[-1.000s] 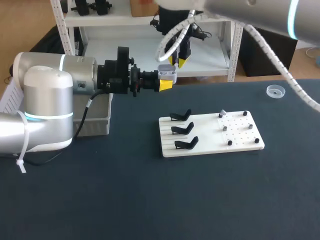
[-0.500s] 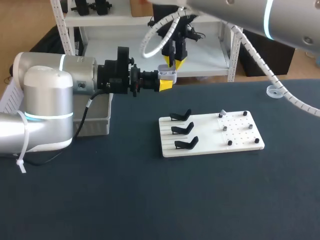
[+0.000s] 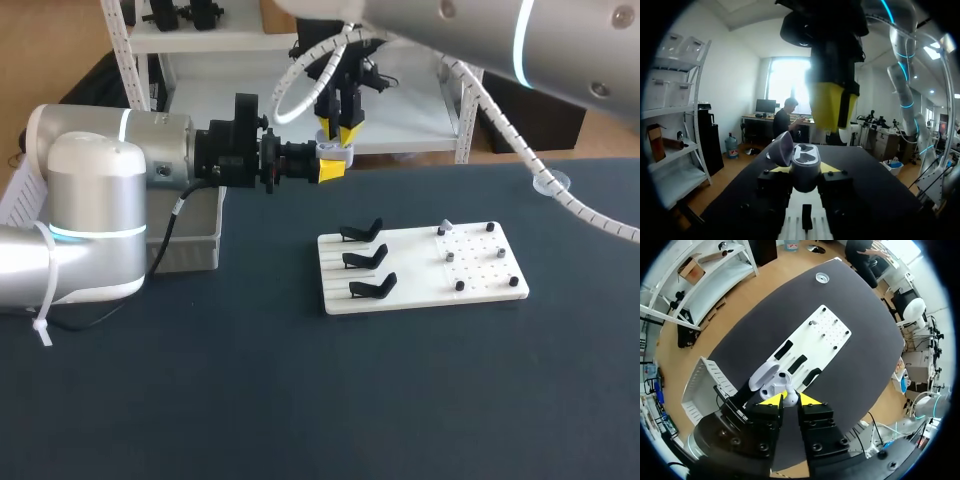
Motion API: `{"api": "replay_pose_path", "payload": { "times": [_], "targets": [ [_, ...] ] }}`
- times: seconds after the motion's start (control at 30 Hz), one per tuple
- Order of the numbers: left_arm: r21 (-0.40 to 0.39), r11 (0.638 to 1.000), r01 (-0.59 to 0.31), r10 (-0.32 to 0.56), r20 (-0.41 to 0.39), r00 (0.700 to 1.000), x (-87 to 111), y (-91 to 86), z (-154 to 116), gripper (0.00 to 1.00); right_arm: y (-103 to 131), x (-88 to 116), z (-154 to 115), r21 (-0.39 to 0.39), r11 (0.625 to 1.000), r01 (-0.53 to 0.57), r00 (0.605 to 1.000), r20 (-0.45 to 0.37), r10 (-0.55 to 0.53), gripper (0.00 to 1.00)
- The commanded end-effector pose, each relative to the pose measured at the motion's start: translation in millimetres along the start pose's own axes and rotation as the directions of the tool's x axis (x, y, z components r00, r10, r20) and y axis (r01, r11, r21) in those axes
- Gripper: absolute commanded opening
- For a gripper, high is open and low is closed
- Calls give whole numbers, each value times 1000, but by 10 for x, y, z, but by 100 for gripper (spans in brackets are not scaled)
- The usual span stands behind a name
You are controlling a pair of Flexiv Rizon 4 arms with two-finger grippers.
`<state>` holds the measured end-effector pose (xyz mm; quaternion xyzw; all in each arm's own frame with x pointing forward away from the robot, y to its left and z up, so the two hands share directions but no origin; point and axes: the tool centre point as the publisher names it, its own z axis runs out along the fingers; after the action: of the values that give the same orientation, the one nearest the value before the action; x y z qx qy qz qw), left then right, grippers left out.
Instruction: Pick up each earbud case from the left stands, insert the matching earbuds, close the lid, and place the case in the box.
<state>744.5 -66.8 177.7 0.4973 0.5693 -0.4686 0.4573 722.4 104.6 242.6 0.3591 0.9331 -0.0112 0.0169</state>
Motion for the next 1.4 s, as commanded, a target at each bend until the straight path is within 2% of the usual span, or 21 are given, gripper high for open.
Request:
{"api": "replay_pose_path", "payload": {
  "times": [0.03, 1.4],
  "targets": [
    [-5, 1000, -1, 1, 2, 1000, 5, -14, 1, 0, 1, 11, 20, -2, 1000, -2, 1000, 4, 2, 0],
    [-5, 1000, -1, 1, 2, 1000, 5, -14, 1, 0, 34, -84, 133, -9, 1000, -25, 1000, 11, 25, 0]
  ]
}}
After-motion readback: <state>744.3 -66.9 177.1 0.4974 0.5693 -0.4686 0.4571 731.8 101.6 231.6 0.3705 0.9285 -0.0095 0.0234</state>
